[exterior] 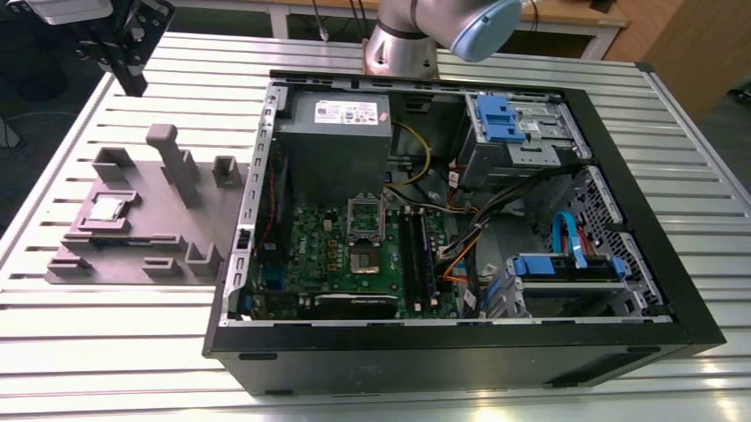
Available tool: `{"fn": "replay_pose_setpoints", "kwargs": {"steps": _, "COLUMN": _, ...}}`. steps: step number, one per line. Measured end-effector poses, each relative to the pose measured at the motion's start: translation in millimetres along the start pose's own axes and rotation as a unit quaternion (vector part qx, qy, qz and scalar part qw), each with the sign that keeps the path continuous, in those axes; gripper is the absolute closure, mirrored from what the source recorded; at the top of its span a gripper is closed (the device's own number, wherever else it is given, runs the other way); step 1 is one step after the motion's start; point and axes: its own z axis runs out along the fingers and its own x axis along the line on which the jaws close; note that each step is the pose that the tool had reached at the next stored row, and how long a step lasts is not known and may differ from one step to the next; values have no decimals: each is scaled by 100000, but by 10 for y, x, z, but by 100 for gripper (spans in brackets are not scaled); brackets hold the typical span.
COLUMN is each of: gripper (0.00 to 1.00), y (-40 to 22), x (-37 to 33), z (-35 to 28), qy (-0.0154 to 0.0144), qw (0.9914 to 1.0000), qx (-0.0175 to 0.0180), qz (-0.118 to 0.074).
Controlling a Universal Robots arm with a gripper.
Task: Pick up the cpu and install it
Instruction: 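Reach for the cpu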
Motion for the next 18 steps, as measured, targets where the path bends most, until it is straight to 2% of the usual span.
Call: {"fn": "replay_pose_setpoints", "kwargs": {"steps": 18, "gripper": 89, "y": -4, "x": 52, "z": 1, "qy": 1, "qw": 100000, "qx": 0, "qz": -1}}
